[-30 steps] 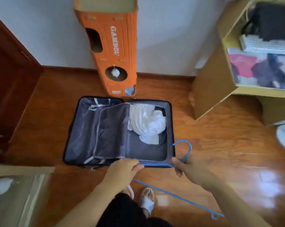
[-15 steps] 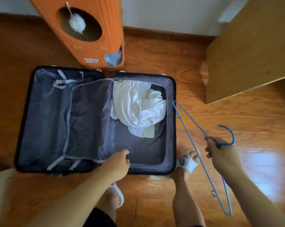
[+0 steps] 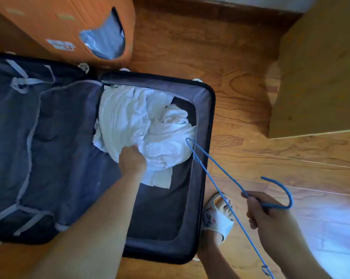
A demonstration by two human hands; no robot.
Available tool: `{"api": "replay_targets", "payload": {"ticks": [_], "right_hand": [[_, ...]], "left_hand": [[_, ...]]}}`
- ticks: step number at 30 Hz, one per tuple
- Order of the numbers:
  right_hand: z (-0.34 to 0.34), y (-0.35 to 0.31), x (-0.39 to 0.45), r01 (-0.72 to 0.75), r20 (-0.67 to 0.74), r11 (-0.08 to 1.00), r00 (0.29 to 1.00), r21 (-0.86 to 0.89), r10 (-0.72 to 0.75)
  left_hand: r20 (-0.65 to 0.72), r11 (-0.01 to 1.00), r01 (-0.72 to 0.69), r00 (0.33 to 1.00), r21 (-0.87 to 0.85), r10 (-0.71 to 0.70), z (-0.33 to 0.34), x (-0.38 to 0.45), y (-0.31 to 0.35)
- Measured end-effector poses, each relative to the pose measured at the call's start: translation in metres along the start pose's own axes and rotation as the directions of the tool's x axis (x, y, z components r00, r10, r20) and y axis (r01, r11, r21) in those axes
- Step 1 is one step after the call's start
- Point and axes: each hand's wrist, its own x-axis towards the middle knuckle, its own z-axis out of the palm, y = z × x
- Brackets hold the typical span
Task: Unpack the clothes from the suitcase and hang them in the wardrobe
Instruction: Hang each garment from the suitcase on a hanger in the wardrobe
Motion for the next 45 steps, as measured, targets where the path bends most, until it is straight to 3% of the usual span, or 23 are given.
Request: {"api": "replay_targets", "payload": {"ticks": [1,2,4,5,7,12,16,19,23,30,33,35,37,39,41,43,45], "right_hand": [[-0.008,0.001,-0.003,-0.028,0.002,1.000,1.000,-0.007,0.028],[-0.017,-0.003,-0.008,-0.045,0.000,0.999,0.999,-0.001,0.045],[-0.034,-0.014,-0.021,-0.044,0.003,0.999,0.999,0.007,0.044],[-0.043,-0.024,-0.029,-0.046,0.009,0.999,0.999,0.015,0.046],[-0.059,-0.042,-0.047,-0.050,0.013,0.998,0.999,0.024,0.049],[-0.099,-0.103,-0.112,-0.013,0.007,0.999,1.000,0.040,0.013],[-0.115,-0.151,-0.193,0.144,-0.048,0.989,0.989,0.028,-0.143],[-0.108,-0.181,-0.270,0.222,-0.054,0.974,0.973,-0.040,-0.224],[-0.079,-0.233,-0.384,0.377,-0.058,0.925,0.926,0.048,-0.374],[-0.041,-0.363,-0.520,0.691,-0.058,0.718,0.723,0.088,-0.689],[-0.054,-0.403,-0.551,0.746,-0.042,0.658,0.664,0.097,-0.746],[-0.072,-0.420,-0.574,0.773,-0.016,0.634,0.633,-0.018,-0.774],[-0.096,-0.434,-0.597,0.772,-0.018,0.595,0.607,-0.224,-0.794],[-0.122,-0.449,-0.622,0.773,-0.031,0.580,0.593,-0.257,-0.804],[-0.138,-0.464,-0.651,0.793,-0.017,0.609,0.609,0.019,-0.793],[-0.143,-0.483,-0.677,0.678,0.011,0.633,0.679,0.375,-0.734],[-0.143,-0.506,-0.701,0.561,0.068,0.644,0.724,0.520,-0.686]], "left_hand": [[-0.031,0.970,0.116,0.992,-0.215,-0.126,-0.015,-0.017,0.002],[-0.020,0.859,0.219,0.966,-0.463,-0.257,-0.035,-0.041,0.003],[0.080,0.488,0.268,0.925,-0.830,-0.371,-0.081,-0.094,0.004],[0.102,0.351,0.233,0.930,-0.907,-0.354,-0.107,-0.119,0.002],[0.099,0.194,0.160,0.952,-0.968,-0.290,-0.161,-0.166,-0.003],[-0.023,0.094,-0.016,0.997,-0.995,-0.069,-0.318,-0.282,0.004],[-0.110,0.027,-0.114,0.987,-0.993,0.115,-0.430,-0.364,-0.003],[-0.171,-0.027,-0.171,0.940,-0.985,0.296,-0.500,-0.421,-0.019],[-0.222,-0.143,-0.171,0.797,-0.975,0.561,-0.588,-0.492,-0.049],[-0.328,-0.174,-0.317,0.536,-0.932,0.778,-0.738,-0.621,-0.070],[-0.400,-0.186,-0.422,0.504,-0.887,0.765,-0.795,-0.654,-0.087],[-0.465,-0.213,-0.486,0.487,-0.848,0.739,-0.826,-0.662,-0.103],[-0.544,-0.178,-0.597,0.515,-0.782,0.662,-0.848,-0.660,-0.115],[-0.590,-0.111,-0.666,0.555,-0.737,0.587,-0.860,-0.649,-0.124],[-0.507,0.007,-0.660,0.582,-0.751,0.636,-0.859,-0.639,-0.128],[-0.371,0.218,-0.719,0.564,-0.660,0.737,-0.837,-0.643,-0.128],[-0.348,0.267,-0.787,0.513,-0.557,0.785,-0.797,-0.659,-0.130]]}}
